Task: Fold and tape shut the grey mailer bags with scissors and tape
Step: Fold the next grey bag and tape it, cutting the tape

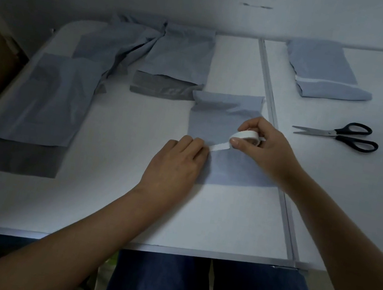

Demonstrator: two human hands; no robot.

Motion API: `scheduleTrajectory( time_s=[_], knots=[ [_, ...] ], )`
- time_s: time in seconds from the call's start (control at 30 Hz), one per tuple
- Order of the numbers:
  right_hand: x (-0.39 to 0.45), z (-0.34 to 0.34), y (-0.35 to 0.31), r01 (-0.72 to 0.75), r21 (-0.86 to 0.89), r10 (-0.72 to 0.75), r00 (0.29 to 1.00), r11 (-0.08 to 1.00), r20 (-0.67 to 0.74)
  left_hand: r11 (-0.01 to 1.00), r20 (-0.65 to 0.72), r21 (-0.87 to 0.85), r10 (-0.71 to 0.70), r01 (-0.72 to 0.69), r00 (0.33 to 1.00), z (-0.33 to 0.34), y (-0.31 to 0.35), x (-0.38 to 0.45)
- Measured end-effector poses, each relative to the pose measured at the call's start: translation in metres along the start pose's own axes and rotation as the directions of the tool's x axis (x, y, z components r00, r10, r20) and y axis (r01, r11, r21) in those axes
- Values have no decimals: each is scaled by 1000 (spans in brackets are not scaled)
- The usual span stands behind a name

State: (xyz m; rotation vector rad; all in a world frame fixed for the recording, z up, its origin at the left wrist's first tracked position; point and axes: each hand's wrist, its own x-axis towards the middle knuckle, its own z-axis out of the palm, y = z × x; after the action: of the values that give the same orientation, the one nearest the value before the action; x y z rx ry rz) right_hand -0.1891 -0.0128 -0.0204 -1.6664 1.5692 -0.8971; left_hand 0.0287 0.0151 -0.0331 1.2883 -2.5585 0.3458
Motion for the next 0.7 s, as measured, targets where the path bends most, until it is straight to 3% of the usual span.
scheduleTrajectory(
  time_s=[0.37, 0.7],
  knots=[
    [1, 5, 2, 56, -81, -63, 994, 995, -91, 999, 47, 23, 27, -28, 999, -2, 2, 1],
    [0, 4, -6, 136, -188, -150, 987, 973, -61, 991, 47, 86, 98, -102, 994, -9, 3, 8]
  ],
)
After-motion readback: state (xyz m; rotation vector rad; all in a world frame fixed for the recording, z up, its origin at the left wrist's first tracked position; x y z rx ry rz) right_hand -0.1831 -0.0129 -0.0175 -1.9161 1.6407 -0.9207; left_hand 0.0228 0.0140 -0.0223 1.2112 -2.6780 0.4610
